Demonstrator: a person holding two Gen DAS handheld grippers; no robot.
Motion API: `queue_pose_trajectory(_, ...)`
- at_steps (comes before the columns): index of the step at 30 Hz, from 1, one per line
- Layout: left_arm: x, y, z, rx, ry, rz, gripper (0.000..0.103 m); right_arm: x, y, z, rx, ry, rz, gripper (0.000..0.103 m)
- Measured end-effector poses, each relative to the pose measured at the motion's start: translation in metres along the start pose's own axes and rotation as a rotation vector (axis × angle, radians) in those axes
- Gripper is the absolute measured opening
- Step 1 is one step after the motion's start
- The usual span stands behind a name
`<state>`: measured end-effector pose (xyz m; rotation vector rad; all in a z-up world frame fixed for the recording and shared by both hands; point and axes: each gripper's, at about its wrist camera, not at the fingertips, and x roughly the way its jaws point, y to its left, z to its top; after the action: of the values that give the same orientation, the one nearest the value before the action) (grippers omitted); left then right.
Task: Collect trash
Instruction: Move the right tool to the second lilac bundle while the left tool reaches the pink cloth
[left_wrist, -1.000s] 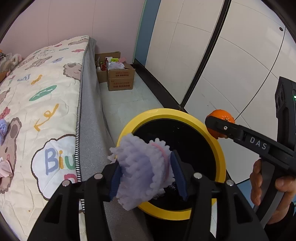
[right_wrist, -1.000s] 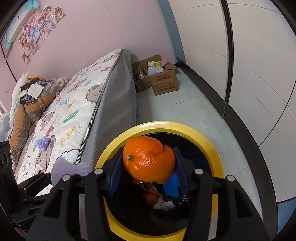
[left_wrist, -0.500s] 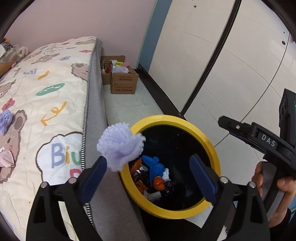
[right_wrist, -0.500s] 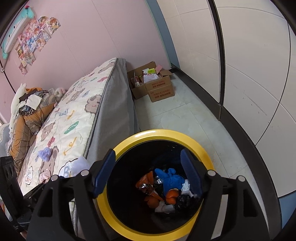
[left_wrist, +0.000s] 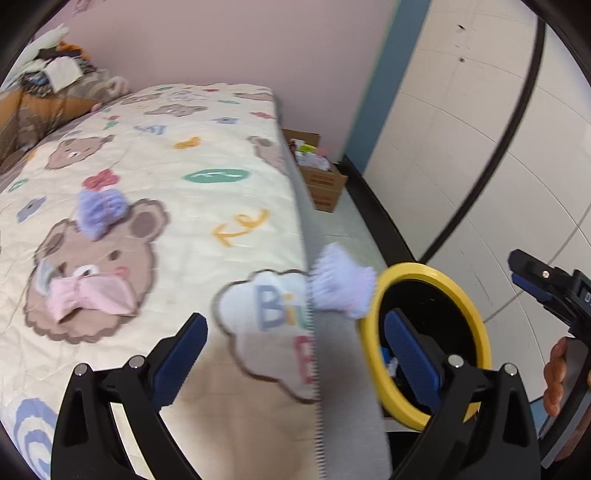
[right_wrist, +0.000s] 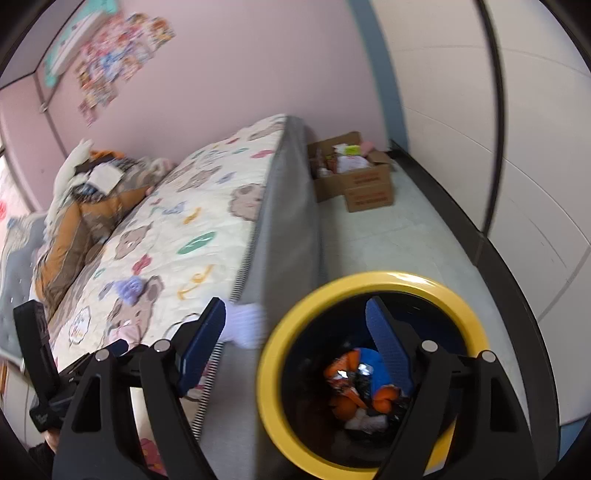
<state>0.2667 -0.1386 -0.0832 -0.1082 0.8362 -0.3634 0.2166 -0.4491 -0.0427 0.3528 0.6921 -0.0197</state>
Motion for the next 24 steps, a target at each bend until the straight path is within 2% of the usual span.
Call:
queue_pose_trajectory(5, -0.011, 0.052, -0.002, -0.025, -0.015, 0.095, 0.093, 0.017, 0.049, 0.007, -0.073, 0.017, 0.055, 0.075)
queue_pose_trajectory(12, -0.027, 0.111, -0.003, -0.074, -0.042, 0.142, 0.093, 0.037, 0.107, 0.017, -0.136, 0.033, 0.103, 0.075)
queue_pose_trajectory(19, -0.036, 0.175, -0.001, -0.184, -0.060, 0.184, 0.093, 0.070, 0.169, 0.020, -0.235, 0.072, 0.147, 0.075)
queue_pose_trajectory(24, -0.035, 0.200, -0.001, -0.203, -0.062, 0.211, 0.093, 0.105, 0.217, 0.020, -0.316, 0.100, 0.202, 0.075)
